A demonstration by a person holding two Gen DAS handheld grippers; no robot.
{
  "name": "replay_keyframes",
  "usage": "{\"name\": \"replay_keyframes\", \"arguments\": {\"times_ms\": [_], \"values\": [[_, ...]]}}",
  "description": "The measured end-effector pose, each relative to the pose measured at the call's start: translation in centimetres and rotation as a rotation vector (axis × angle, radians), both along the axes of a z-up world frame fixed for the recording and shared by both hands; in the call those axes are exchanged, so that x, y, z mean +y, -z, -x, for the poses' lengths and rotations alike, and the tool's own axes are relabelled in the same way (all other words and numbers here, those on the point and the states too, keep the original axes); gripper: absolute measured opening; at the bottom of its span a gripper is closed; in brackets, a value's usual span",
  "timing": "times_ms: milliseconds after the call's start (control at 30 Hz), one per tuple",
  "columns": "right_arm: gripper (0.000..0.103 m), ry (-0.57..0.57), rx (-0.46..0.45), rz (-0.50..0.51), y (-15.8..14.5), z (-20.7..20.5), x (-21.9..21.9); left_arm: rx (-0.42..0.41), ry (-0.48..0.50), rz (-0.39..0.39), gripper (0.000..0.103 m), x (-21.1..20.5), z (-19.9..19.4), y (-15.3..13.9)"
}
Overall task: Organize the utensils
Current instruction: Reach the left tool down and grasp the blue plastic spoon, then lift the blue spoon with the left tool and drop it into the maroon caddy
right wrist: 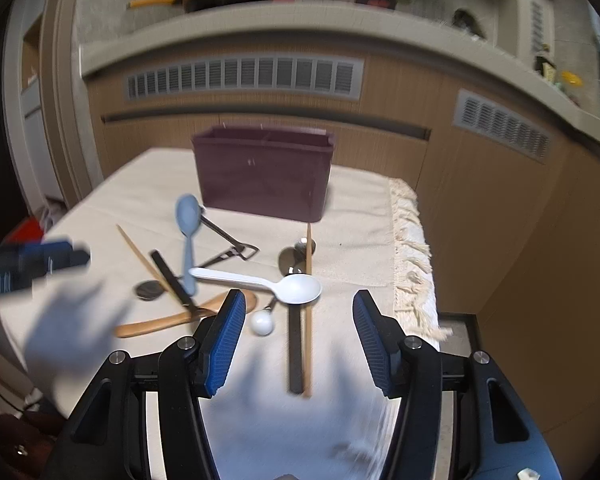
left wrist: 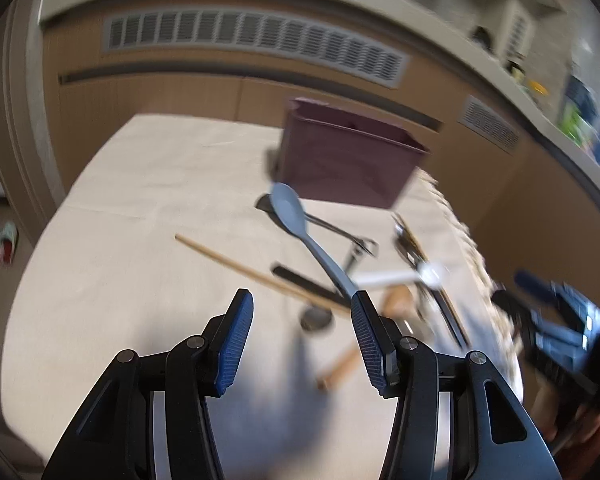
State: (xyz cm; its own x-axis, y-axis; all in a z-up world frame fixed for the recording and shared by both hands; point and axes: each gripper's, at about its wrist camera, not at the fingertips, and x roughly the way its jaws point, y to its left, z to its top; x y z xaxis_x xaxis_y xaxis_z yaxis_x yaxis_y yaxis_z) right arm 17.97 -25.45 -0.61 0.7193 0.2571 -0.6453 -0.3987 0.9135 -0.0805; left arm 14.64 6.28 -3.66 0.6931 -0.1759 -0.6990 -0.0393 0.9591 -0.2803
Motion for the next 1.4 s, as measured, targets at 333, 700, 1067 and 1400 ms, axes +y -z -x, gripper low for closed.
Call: {"name": "replay_keyframes", "arguments": {"times_ms": [333, 700, 1067, 1400], "values": [[0.053, 0.029, 0.099, 0.006, 2.0, -5.3, -1.8, 0.185, -0.101, 0.147, 0.052, 1.0, -12.3, 3.9], [0.053, 0.125, 0.172, 0.084, 3.2, -8.0, -2.6, 0.226, -0.143, -0.035, 0.037, -1.4, -16.8, 5.5], [0.039, 0.012, 0.364, -0.196, 4.4, -9.1, -1.5, 0.047, -0.013, 0.023, 0.036, 0.9, -11.1, 3.5], [0.008, 0.027, 0.326, -0.14, 4.8, -10.0, 1.6, -0.055, 0.012, 0.017, 0.036, 2.3, -6.6, 0.2]]}}
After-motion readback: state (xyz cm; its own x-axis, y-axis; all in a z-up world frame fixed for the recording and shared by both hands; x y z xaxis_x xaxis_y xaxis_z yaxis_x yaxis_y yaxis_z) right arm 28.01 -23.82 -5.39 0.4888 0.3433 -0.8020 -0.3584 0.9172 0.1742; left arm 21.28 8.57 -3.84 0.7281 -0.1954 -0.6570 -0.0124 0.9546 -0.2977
